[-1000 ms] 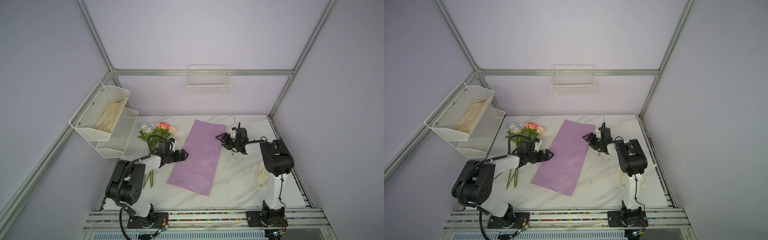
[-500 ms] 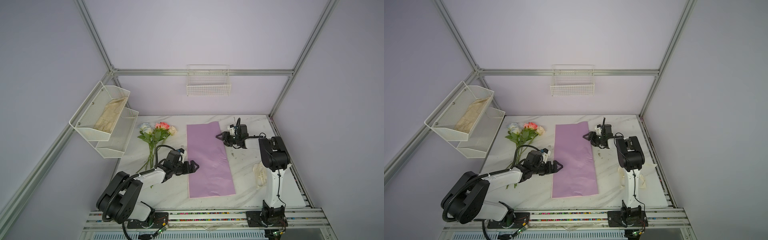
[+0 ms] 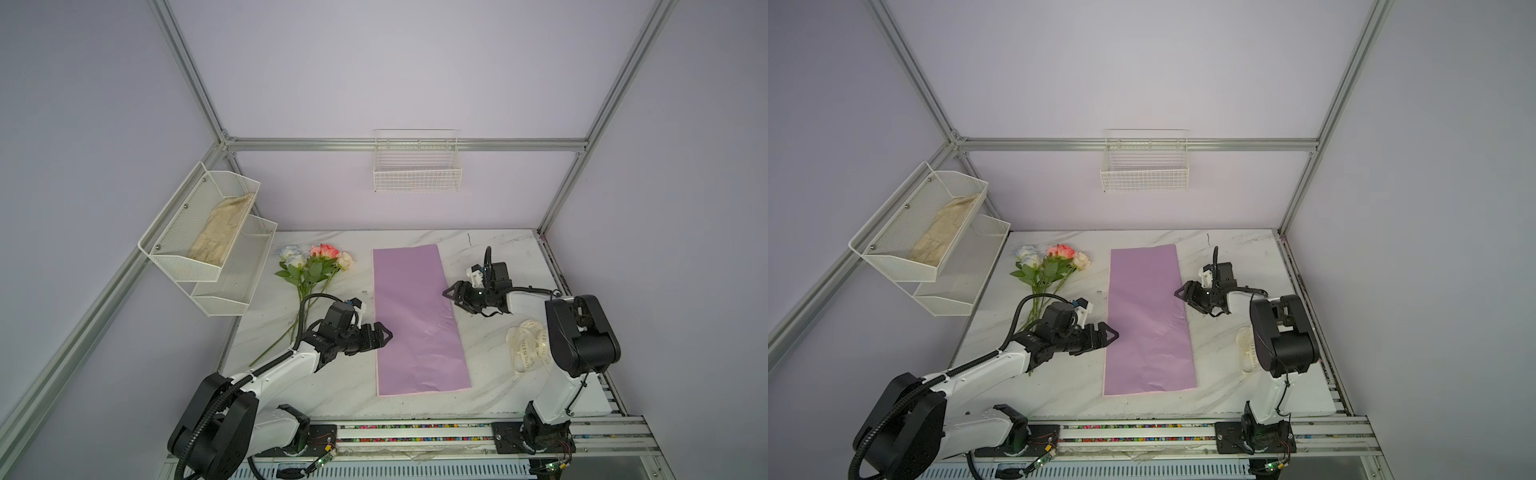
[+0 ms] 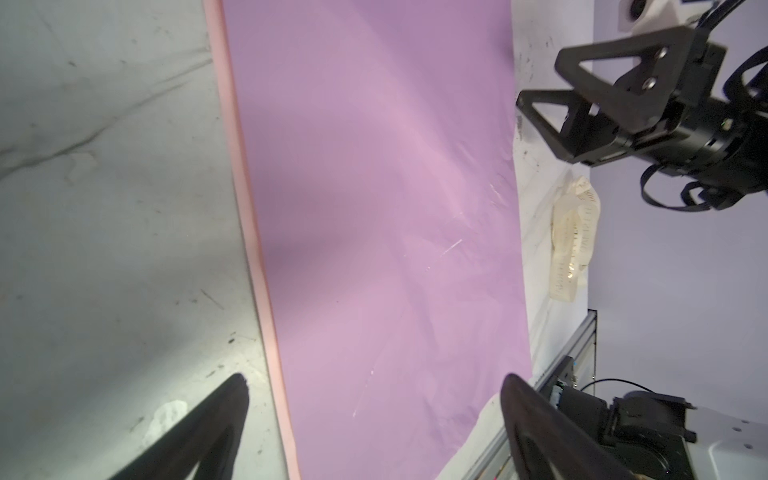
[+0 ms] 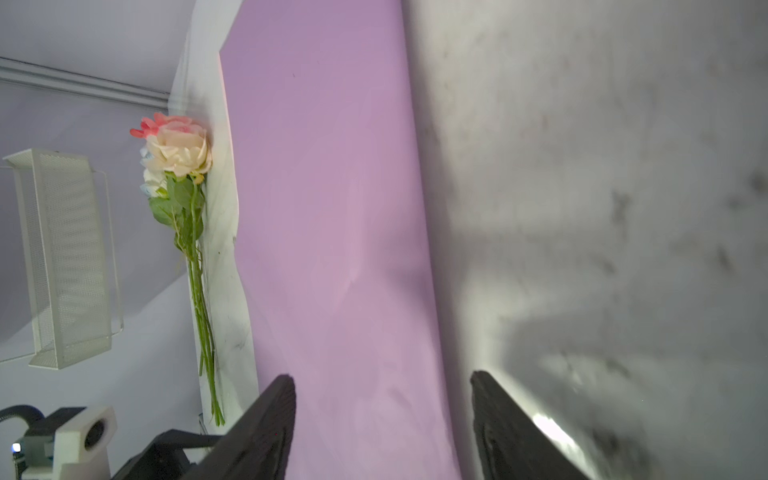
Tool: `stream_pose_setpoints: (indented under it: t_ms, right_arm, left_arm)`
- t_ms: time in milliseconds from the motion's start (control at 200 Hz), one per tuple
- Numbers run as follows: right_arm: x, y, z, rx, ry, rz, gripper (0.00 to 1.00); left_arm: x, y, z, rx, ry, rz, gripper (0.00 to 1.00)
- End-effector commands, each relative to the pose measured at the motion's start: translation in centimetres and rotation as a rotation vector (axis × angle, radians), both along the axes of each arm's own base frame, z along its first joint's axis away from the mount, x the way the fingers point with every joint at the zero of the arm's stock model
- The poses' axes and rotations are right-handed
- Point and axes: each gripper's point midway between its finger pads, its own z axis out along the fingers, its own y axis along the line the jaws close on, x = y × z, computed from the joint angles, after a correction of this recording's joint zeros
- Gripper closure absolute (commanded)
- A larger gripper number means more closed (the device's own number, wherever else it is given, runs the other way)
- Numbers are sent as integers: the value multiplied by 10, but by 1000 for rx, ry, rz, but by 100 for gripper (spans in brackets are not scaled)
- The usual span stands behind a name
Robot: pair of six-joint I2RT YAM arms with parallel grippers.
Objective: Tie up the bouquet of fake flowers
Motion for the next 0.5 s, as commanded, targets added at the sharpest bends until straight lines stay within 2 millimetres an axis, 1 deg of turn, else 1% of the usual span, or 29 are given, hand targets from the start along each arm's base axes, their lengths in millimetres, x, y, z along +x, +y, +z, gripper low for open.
stream_pose_setpoints:
  t_ms: [0, 65, 125, 155, 170, 225, 260, 335, 410, 490]
  right_arm:
    - [-52, -14, -12, -37, 85, -24, 30]
    - [-75, -21, -13, -40, 99, -44, 31]
    - [-93, -21, -9, -20, 100, -39, 33]
    - [-102, -21, -13, -14, 120, -38, 35]
    - [-104, -21, -7, -7, 104, -37, 35]
    - [-114, -21, -6, 0, 106, -34, 37]
    - [-118, -21, -5, 6, 104, -30, 37]
    - [-124, -20, -5, 11, 110, -23, 38]
    - [-125, -19, -4, 16, 110, -13, 39]
    - [-125, -19, -5, 5, 110, -8, 39]
  left_arm:
    - [-16, -10, 17, -108, 23, -49, 11]
    - [-26, -13, 17, -137, 50, -64, 17]
    - [-37, -15, 15, -156, 75, -77, 21]
    - [-42, -16, 14, -163, 88, -82, 22]
    - [-44, -16, 13, -168, 97, -84, 22]
    - [-54, -17, 10, -183, 135, -90, 26]
    - [-60, -17, 6, -181, 164, -86, 29]
    - [-73, -18, -4, -161, 216, -91, 28]
    - [-85, -20, -15, -141, 263, -100, 28]
    - [-93, -17, -24, -96, 286, -103, 28]
